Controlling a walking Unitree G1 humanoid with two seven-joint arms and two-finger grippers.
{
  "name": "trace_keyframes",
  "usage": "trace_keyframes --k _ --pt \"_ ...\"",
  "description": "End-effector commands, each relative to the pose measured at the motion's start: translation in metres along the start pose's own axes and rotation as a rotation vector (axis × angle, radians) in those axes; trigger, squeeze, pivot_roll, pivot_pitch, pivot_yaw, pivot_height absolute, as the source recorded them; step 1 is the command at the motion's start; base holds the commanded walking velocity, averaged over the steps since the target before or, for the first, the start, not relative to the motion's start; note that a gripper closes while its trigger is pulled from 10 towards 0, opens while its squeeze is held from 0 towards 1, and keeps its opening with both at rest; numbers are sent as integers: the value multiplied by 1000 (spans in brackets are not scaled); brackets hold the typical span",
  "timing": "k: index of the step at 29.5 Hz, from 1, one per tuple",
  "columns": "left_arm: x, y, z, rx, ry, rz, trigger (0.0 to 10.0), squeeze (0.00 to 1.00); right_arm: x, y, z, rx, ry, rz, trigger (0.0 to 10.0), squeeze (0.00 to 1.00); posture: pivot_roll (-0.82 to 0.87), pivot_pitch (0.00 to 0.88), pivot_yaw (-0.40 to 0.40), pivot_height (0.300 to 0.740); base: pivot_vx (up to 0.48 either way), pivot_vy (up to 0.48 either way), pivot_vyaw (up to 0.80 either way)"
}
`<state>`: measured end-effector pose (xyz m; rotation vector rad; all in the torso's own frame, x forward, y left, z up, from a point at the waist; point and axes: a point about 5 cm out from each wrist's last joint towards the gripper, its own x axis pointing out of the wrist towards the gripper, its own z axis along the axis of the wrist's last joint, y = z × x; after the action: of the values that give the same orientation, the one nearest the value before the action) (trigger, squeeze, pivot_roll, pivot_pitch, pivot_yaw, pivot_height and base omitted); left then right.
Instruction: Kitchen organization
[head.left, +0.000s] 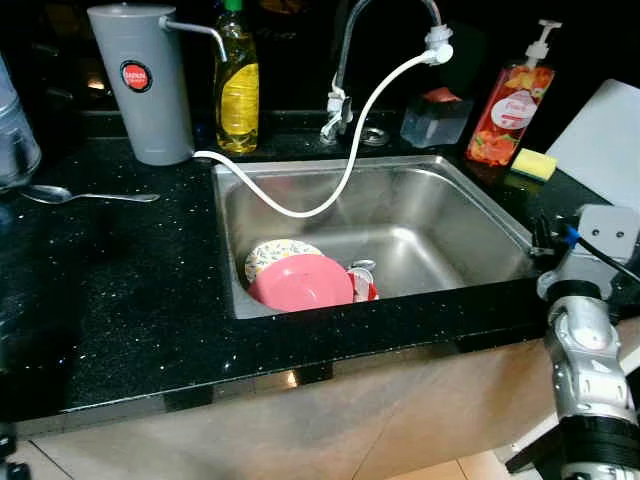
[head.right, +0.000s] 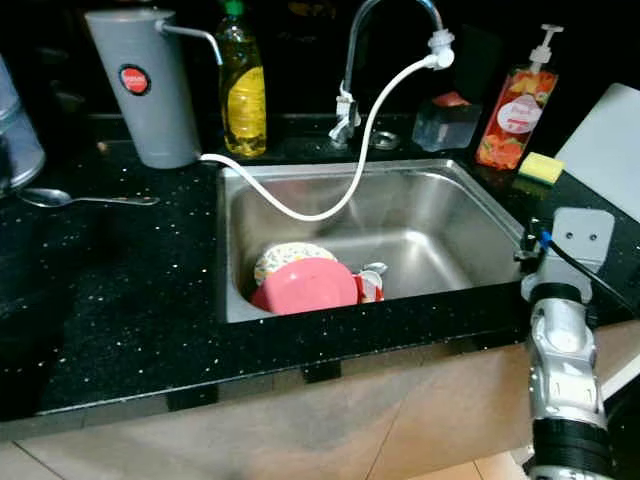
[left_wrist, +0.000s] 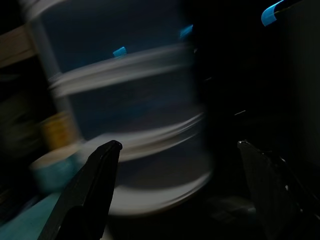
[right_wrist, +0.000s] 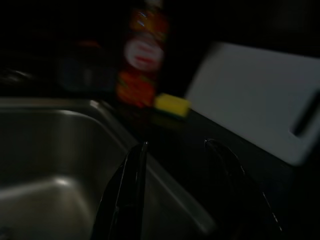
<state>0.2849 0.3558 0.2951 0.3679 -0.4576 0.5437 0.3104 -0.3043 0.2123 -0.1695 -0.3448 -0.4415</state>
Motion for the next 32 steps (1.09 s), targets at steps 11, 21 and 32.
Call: trace_keyframes --k 11,21,32 --pt "-3 -21 17 31 -48 -277 10000 0 1 5 -7 -12 3 -3 10000 0 -57 71 -68 740 0 0 0" --pt "-14 -85 22 -152 -39 -647 10000 0 0 23 4 54 -41 45 10000 0 -69 56 -35 740 0 0 0" --pt "-24 -132 64 -318 -145 -803 10000 0 -8 78 52 219 -174 183 10000 0 -80 68 -12 740 0 0 0"
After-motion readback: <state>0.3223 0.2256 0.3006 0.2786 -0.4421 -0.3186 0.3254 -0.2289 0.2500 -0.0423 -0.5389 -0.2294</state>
